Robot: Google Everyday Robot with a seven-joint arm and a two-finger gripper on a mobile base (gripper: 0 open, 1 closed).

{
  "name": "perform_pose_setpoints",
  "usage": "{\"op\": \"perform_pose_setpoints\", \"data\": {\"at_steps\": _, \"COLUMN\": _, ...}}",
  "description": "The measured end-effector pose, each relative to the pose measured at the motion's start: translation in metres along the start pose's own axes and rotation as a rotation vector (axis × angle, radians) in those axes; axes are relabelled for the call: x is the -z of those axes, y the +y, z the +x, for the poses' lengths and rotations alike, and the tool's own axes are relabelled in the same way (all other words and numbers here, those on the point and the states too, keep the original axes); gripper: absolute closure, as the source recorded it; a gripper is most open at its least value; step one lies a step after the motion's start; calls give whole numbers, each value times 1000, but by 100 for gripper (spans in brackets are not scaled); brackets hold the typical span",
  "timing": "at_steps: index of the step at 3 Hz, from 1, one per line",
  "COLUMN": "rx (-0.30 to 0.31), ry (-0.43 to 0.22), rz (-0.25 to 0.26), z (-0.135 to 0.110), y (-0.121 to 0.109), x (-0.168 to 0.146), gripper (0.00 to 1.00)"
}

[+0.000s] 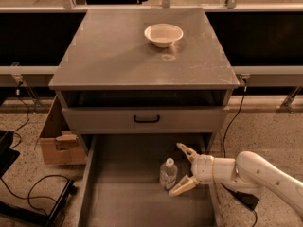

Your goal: Pick blue plastic bottle from middle drawer and place on counter

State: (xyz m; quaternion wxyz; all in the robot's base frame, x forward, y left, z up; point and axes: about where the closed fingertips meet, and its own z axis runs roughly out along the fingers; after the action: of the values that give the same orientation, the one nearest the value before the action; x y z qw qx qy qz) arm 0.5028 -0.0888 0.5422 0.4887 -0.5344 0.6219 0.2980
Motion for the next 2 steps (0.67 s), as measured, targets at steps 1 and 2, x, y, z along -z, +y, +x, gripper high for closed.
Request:
{"op": "perform_pose_setpoints", "data": {"at_steps": 1, "rx": -17, "ry": -21, "rz": -32, "z": 21, "y": -3, "x": -24, "gripper": 0}}
{"op": "perform_pose_setpoints", "data": {"at_steps": 2, "rx": -40, "ry": -41, "rz": -64, "z": 37, "y": -1, "x": -48, "gripper": 0}}
